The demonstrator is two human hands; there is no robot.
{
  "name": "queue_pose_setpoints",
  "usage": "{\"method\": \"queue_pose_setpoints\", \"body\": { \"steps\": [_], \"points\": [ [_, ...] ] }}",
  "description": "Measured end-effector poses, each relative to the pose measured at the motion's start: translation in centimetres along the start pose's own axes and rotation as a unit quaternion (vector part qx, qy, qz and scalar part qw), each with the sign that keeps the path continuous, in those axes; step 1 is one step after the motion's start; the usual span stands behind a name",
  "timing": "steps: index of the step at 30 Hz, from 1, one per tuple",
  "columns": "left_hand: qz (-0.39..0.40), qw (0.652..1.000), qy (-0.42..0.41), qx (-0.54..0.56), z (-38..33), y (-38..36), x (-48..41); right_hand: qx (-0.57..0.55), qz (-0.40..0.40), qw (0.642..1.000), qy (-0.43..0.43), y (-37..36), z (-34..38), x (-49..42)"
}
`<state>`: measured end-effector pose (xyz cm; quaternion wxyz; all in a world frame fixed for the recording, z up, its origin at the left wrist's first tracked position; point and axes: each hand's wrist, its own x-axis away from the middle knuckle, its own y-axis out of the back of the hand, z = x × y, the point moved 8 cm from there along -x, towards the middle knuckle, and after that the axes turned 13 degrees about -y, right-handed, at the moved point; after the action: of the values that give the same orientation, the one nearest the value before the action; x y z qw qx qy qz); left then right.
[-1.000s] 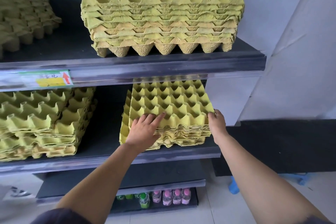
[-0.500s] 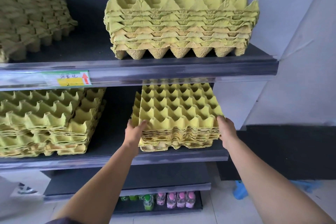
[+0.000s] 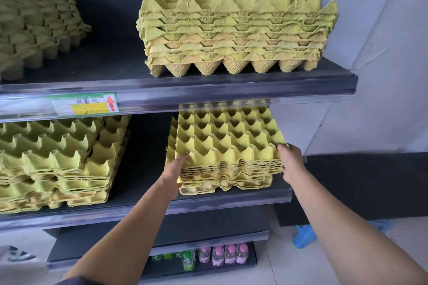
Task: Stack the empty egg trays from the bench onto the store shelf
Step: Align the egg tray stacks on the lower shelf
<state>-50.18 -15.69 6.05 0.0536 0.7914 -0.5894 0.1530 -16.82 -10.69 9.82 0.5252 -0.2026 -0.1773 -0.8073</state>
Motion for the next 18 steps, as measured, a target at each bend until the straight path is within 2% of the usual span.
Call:
{"method": "queue_pose_setpoints", "body": {
  "steps": [6, 18],
  "points": [
    [0.005, 0.998, -0.033, 0.054, -1.0, 0.0, 0.0, -0.04, 0.002, 0.998, 0.053, 0.1, 0.9, 1.4],
    [-0.024, 0.992, -0.114, 0.046, -3.9, 4.3, 0.7, -0.046, 0.037, 0.994, 0.089, -3.5, -0.2, 4.5]
  ]
}}
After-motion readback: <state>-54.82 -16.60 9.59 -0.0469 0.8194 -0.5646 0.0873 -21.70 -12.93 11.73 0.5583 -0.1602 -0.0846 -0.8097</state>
